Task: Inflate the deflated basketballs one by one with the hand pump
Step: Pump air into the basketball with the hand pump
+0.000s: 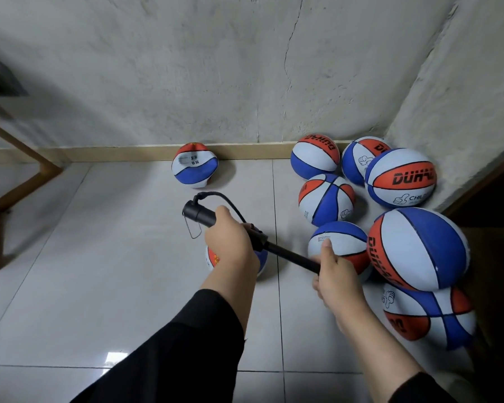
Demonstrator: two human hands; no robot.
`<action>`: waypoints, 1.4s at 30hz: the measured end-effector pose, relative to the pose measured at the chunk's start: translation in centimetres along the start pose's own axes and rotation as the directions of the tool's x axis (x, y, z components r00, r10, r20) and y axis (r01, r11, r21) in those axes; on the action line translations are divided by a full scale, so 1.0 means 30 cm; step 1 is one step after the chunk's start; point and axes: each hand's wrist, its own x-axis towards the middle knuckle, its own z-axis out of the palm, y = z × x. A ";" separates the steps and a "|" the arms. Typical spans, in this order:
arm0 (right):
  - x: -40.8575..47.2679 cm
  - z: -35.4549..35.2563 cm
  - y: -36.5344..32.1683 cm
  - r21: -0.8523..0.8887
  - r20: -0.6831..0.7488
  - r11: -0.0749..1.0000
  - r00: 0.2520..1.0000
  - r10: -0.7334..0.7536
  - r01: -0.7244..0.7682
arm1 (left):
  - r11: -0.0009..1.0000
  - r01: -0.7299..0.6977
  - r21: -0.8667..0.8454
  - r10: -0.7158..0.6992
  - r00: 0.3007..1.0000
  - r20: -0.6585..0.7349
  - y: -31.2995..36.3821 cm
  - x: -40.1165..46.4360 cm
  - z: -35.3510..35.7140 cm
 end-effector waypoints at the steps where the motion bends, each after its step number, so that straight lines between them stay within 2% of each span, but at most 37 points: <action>1: 0.002 0.016 -0.002 -0.005 0.007 1.000 1.000 -0.001 0.001 | 1.000 0.009 -0.010 -0.009 1.000 0.006 -0.007 -0.013 0.003; 6: -0.013 0.092 -0.020 -0.040 0.011 0.998 0.999 -0.050 0.050 | 0.997 0.000 0.074 -0.001 1.000 0.013 -0.075 -0.067 0.011; 11: -0.025 0.127 -0.045 -0.005 -0.004 0.998 0.998 -0.056 0.056 | 0.991 -0.015 0.135 0.009 0.999 0.041 -0.099 -0.097 0.023; 14: -0.022 0.121 -0.047 0.065 -0.015 0.997 0.999 -0.033 0.034 | 0.987 0.001 0.161 -0.018 0.994 0.104 -0.076 -0.094 0.037; 16: -0.019 0.090 -0.044 0.073 -0.017 0.997 0.999 -0.035 0.037 | 0.988 0.001 0.155 -0.019 0.994 0.110 -0.060 -0.084 0.047; 20: -0.007 0.010 0.010 0.023 -0.026 1.000 1.000 -0.006 0.006 | 0.998 0.029 0.063 -0.031 0.999 0.017 -0.027 -0.021 0.030; 23: -0.007 -0.011 0.038 0.001 -0.005 1.000 1.000 -0.009 0.009 | 0.999 0.029 0.025 -0.029 1.000 -0.003 -0.021 -0.013 0.018; 29: -0.019 0.042 -0.024 -0.037 -0.014 0.995 0.995 -0.097 0.097 | 0.994 0.039 0.098 -0.044 0.998 0.047 -0.084 -0.075 0.041; 34: -0.039 0.073 -0.081 -0.045 -0.040 0.986 0.986 -0.160 0.159 | 0.993 -0.025 0.119 0.021 0.999 0.039 -0.099 -0.105 0.063; 38: -0.049 0.066 -0.089 -0.029 0.033 0.981 0.981 -0.193 0.194 | 0.993 0.011 0.116 -0.021 0.996 0.087 -0.067 -0.083 0.063; 42: -0.054 0.028 -0.035 -0.024 0.058 0.986 0.985 -0.161 0.162 | 0.991 -0.036 0.125 0.029 0.998 0.058 -0.033 -0.017 0.049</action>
